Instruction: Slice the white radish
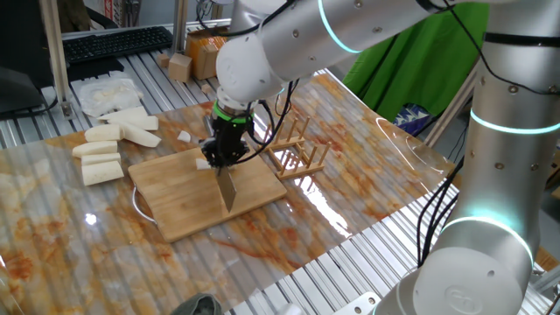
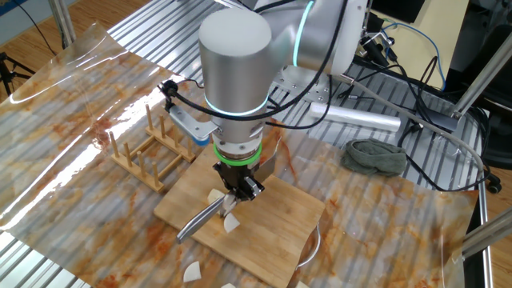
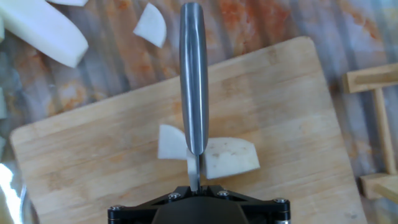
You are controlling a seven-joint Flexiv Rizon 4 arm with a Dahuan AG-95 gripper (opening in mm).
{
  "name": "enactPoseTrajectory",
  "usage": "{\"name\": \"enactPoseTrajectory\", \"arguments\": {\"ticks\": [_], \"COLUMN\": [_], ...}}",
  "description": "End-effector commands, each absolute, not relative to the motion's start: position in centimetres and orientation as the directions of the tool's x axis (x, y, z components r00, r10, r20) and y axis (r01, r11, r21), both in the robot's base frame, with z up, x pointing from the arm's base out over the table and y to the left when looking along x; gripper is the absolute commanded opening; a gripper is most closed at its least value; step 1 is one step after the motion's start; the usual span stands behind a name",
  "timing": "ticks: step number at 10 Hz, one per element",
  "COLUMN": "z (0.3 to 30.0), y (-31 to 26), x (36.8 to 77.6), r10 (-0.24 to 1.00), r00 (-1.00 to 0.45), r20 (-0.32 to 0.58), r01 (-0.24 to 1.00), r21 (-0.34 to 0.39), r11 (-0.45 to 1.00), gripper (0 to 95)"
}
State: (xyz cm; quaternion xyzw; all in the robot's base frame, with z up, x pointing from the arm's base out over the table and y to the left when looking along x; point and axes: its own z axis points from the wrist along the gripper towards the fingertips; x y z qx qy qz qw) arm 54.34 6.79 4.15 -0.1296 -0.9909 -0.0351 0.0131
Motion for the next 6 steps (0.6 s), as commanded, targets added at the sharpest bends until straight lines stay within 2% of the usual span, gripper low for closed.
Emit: {"name": "enactPoseTrajectory", "arguments": {"ticks": [1, 6], "z": [5.1, 7.1], "y": [6.8, 6.5], "x": [53.8, 53.3], "r10": [0.264, 0.269], "r00": [-0.964, -0.962], "r20": [0.038, 0.047], "r01": [0.266, 0.272], "r21": [0.068, 0.068], "r11": [0.962, 0.960], "gripper": [0.0, 0.0]}}
